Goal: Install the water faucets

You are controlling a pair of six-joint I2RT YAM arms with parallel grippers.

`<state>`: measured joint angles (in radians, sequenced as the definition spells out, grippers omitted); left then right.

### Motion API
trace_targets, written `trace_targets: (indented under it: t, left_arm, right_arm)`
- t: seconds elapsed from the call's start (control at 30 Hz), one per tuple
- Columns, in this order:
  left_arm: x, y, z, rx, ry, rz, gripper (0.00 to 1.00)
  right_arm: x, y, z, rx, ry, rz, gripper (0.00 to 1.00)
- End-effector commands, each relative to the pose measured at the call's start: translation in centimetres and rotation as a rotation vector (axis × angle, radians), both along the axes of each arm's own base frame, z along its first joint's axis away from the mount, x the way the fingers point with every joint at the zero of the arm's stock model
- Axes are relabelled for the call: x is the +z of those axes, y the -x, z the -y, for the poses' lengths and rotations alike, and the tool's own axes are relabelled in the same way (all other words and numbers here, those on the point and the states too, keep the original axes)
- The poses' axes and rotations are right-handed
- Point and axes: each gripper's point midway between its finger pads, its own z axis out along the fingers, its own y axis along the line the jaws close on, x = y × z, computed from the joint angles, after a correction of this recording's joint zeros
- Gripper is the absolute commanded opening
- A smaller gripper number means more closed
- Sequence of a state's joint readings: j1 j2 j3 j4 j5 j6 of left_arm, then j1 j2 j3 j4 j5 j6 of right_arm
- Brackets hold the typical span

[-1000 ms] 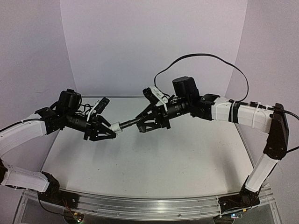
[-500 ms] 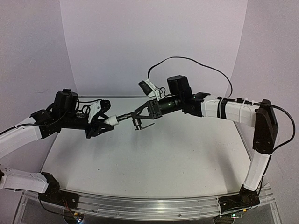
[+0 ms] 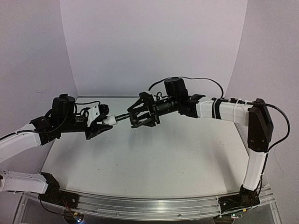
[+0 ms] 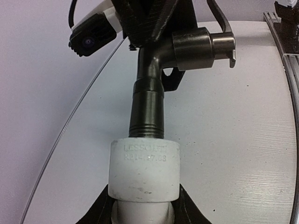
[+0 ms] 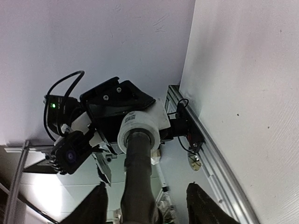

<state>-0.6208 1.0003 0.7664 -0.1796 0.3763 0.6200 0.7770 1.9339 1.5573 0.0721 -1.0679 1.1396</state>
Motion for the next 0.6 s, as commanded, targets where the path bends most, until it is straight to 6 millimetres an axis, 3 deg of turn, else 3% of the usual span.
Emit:
trace_targets:
  t: [0.0, 0.13, 0.27, 0.37, 0.57]
  left_arm:
    - [3.8, 1.3, -0.1, -0.03, 0.138, 0.068, 0.0]
    - [3.9, 2.3, -0.2, -0.044, 0.17, 0.039, 0.0]
    - [3.8, 3.3, -0.3, -0.062, 0.2, -0.004, 0.0]
    - [3.6, 4.3, 0.0, -0.106, 0.214, -0.077, 0.0]
    - [2.9, 6.1, 0.9, -0.2, 0.216, -0.237, 0.0]
  right_arm:
    - [4.6, -2.6, 2.7, -0.12, -0.081, 0.107, 0.8]
    - [5.1, -5.9, 6.0, -0.232, -0.082, 0.196, 0.94]
    - [5.5, -7.9, 8.5, -0.288, -0.075, 0.405, 0.95]
    - [6.4, -6.5, 9.8, -0.24, -0.07, 0.842, 0.95]
    - [6.5, -0.6, 12.0, -0.01, -0.105, 1.564, 0.94]
